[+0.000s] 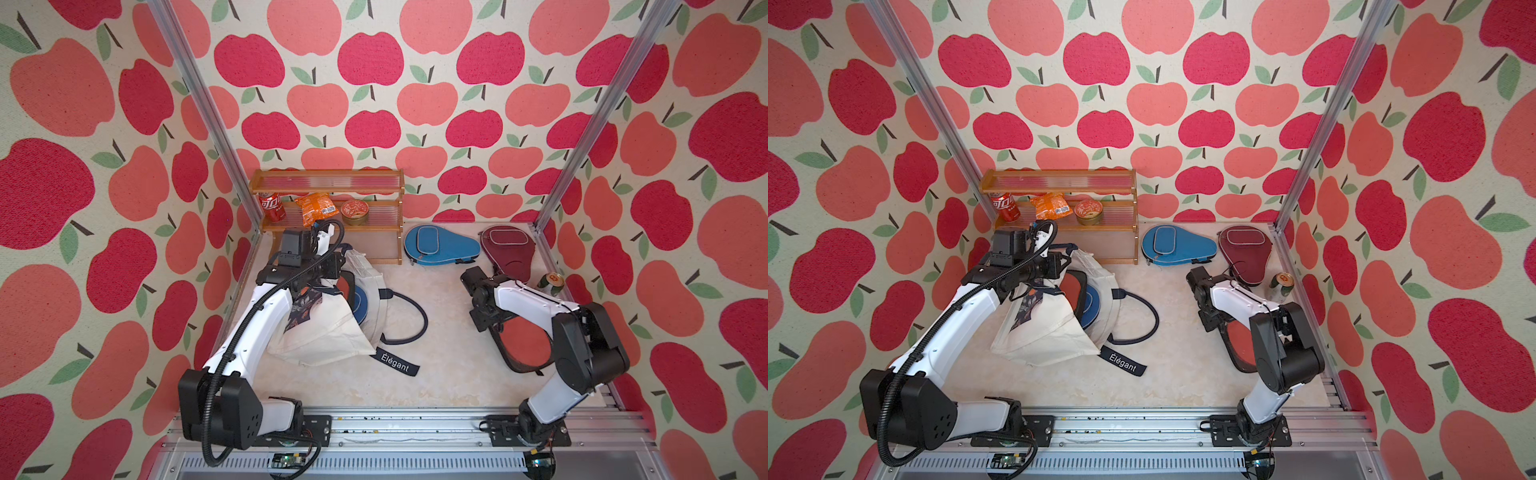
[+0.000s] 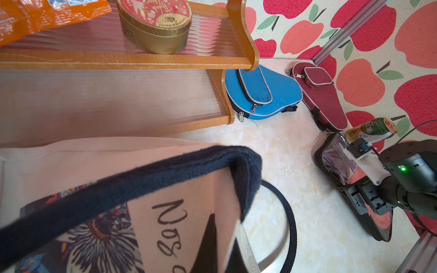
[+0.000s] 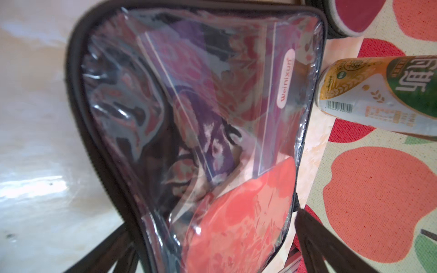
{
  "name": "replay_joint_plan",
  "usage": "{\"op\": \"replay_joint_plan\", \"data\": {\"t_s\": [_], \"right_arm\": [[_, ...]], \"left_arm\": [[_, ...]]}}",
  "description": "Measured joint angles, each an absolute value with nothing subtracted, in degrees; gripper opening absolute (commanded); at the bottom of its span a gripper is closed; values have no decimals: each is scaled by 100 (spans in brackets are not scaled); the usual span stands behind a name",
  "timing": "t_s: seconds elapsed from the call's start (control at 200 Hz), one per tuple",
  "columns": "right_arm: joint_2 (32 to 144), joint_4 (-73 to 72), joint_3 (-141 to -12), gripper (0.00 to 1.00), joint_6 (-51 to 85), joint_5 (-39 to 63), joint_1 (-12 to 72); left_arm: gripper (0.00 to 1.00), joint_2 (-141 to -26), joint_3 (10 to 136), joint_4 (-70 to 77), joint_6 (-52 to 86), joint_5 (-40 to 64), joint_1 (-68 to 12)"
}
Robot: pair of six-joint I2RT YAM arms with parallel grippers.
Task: Remove the ping pong set from the canvas bag
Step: Place the ping pong set at the center of the board, then pick up the ping pong set from the canvas bag.
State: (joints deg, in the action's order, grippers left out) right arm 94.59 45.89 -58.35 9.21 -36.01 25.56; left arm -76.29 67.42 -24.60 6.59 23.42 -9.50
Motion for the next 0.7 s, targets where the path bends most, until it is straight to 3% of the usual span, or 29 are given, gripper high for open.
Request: {"op": "replay_joint_plan", "data": {"t_s": [0.4,0.7], "right_arm": [[9131,4574,-5835,99,932,-3277,2471],[7623,4106,-5933,99,1428,-1741,2475]], "left_arm": [[0,-7629,6742,-2460,657,2340,-950],[0,-7629,6742,-2460,655,2338,-950]]}}
